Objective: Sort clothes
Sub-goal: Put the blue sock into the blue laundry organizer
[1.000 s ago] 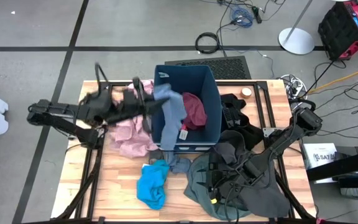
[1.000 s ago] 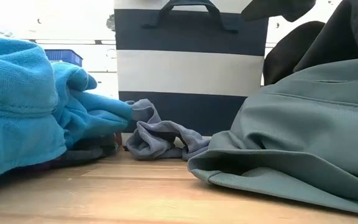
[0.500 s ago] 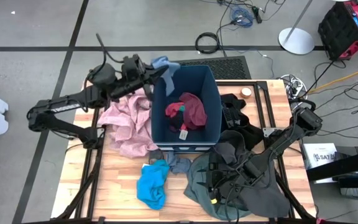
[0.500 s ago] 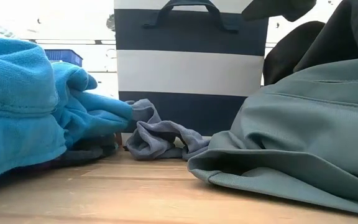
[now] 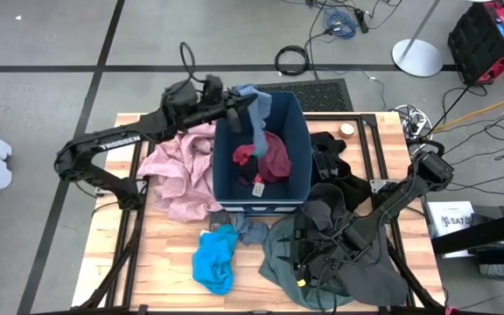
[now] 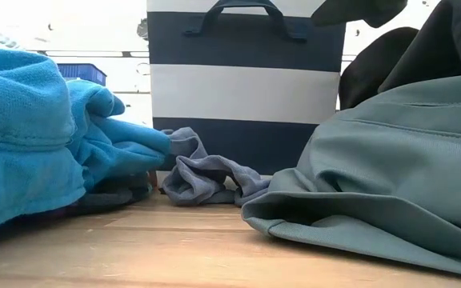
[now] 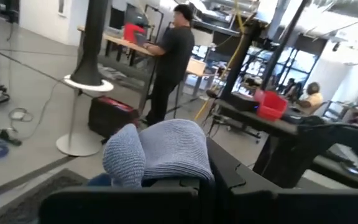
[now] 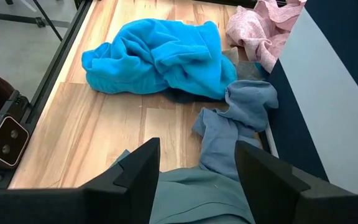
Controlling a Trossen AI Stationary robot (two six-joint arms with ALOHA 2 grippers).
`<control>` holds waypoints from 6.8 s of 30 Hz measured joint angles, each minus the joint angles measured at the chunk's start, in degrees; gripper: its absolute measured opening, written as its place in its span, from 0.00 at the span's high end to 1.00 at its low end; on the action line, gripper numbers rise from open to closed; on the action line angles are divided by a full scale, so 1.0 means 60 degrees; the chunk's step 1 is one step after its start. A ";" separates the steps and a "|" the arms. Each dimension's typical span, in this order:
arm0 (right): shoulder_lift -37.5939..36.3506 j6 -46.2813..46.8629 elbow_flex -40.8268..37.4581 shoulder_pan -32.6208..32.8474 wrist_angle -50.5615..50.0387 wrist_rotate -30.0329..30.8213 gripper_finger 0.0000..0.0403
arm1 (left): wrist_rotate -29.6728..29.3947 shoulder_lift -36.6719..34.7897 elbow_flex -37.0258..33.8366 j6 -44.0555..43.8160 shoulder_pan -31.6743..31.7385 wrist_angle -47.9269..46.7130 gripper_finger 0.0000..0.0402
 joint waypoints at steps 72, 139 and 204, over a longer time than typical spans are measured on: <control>-0.0004 0.0000 0.0001 0.0000 0.0001 0.0003 0.51 | -0.0724 0.0364 0.3300 0.4868 -0.5183 -0.8656 0.50; -0.0004 -0.0255 0.0004 -0.0018 0.0006 0.0003 0.51 | -0.5534 0.4820 -0.2388 0.4435 -0.8250 -0.3824 0.51; -0.0680 -0.1545 0.0007 -0.2040 0.2317 -0.1808 0.51 | -0.1043 0.0053 0.0408 0.3184 -0.1310 -0.0321 1.00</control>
